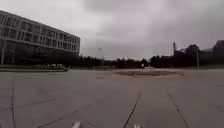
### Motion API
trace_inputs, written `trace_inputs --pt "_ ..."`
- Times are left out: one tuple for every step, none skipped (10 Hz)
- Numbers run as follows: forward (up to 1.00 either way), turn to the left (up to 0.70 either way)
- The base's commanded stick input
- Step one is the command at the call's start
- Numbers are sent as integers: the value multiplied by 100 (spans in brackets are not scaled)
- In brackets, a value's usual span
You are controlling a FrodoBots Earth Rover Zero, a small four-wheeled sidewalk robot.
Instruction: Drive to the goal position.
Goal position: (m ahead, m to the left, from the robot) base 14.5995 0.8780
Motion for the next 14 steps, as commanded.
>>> trace_inputs --pt "70 0" --pt "70 0" --pt "70 0" --pt "70 0" --pt "70 0" --pt "70 0" --pt "70 0" --pt "70 11" --pt "70 30" --pt "70 35" --pt "70 22" --pt "70 11" --pt "70 0" --pt "70 0"
